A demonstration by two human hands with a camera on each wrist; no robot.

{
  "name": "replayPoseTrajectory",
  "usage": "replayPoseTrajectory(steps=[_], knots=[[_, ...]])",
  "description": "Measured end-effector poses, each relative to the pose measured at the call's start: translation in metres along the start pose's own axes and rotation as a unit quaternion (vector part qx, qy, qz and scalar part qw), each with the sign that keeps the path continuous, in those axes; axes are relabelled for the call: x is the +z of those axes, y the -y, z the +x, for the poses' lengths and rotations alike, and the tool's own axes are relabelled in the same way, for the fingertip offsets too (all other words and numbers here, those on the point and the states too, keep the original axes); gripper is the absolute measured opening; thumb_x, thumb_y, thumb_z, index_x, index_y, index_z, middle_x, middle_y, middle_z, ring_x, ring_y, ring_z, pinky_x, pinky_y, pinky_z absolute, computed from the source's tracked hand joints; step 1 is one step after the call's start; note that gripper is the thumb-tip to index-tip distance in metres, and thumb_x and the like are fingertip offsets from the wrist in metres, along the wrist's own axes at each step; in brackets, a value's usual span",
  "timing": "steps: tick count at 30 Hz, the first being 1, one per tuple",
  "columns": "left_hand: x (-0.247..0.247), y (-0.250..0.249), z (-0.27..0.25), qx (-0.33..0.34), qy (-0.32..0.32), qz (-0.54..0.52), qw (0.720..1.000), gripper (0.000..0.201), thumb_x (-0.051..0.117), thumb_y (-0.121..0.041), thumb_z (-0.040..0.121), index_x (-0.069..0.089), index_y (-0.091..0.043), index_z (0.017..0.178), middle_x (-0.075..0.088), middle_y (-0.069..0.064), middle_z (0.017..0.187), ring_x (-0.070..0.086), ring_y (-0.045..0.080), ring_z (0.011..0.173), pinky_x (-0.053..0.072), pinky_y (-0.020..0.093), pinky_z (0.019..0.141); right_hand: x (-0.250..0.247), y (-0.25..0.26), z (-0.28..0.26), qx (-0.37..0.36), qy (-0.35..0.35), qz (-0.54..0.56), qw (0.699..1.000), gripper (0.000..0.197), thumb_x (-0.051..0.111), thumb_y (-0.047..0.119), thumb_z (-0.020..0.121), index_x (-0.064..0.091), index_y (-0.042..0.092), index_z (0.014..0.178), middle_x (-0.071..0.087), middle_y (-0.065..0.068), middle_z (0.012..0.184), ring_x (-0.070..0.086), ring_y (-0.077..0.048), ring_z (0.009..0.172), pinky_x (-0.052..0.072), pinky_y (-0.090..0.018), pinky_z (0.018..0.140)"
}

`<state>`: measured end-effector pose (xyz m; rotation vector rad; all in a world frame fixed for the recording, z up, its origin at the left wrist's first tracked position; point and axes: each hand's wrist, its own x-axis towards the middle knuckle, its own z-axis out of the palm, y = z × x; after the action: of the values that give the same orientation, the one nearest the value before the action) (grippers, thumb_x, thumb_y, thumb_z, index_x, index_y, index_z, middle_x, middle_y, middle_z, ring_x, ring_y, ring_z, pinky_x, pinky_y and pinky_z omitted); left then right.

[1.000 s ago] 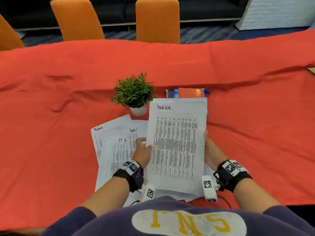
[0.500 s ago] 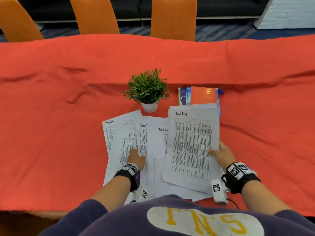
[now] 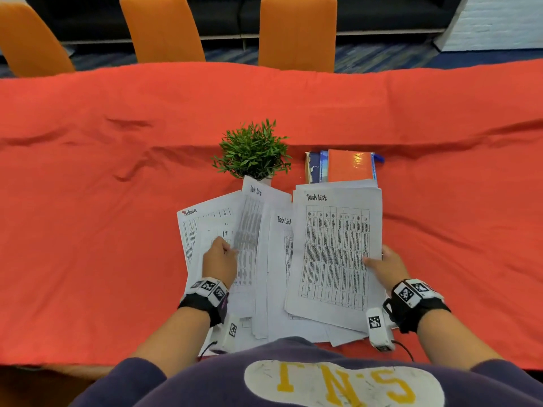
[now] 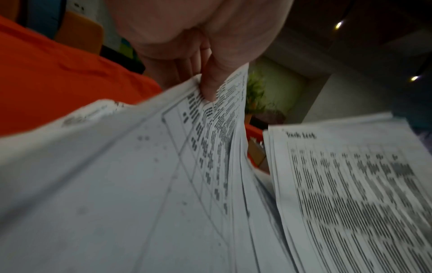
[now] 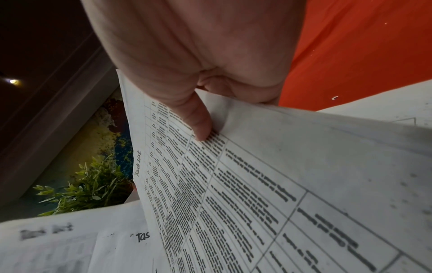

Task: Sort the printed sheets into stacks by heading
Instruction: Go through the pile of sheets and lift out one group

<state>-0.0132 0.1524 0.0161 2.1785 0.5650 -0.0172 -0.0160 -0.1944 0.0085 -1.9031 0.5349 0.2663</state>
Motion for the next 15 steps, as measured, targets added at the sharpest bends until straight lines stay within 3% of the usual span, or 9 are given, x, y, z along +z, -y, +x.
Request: replayPoseTrajectory(steps=[4,7,12,15], knots=[[-0.049,-0.023,0.004,0.081,-0.056,-0.004,0.995,0.018,0.055,-0.011,0.091,0.044,-0.005,0.078,0.045,0.007,0.056,0.034,0.018,0.043,0.03,0.026,0.042,-0.003,-0.004,0.004,0.009,-0.017,0.004,1.0,0.036,0.056,0.0,0.09,0.056,0.009,0.125,0.063,-0.005,0.11,0.059,-0.024,0.102,0.045,-0.036,0.091],[-0.081,-0.036,0.011,0.137,-0.094,-0.035,0.986,0.023,0.06,-0.011,0.087,0.045,-0.018,0.072,0.05,0.009,0.058,0.035,0.019,0.045,0.032,0.029,0.047,-0.008,-0.004,0.008,0.012,-0.042,0.002,0.999,0.033,0.055,0.001,0.09,0.057,0.009,0.123,0.064,-0.011,0.111,0.06,-0.026,0.098,0.048,-0.04,0.089],[-0.089,-0.057,0.005,0.131,-0.092,-0.158,0.974,0.028,0.059,-0.004,0.089,0.046,-0.023,0.073,0.05,-0.001,0.06,0.034,0.001,0.039,0.029,0.015,0.038,-0.018,0.005,0.015,-0.002,-0.071,0.056,0.996,0.032,0.056,-0.001,0.087,0.06,0.016,0.113,0.065,-0.014,0.114,0.062,-0.032,0.103,0.049,-0.05,0.095],[-0.078,-0.06,0.0,0.14,-0.093,-0.2,0.965,0.031,0.056,0.001,0.089,0.047,-0.024,0.074,0.051,-0.003,0.062,0.033,0.0,0.04,0.029,0.018,0.042,-0.02,0.014,0.018,-0.017,-0.069,0.089,0.993,0.036,0.057,0.0,0.085,0.061,0.022,0.113,0.067,-0.008,0.111,0.063,-0.031,0.104,0.048,-0.051,0.096]])
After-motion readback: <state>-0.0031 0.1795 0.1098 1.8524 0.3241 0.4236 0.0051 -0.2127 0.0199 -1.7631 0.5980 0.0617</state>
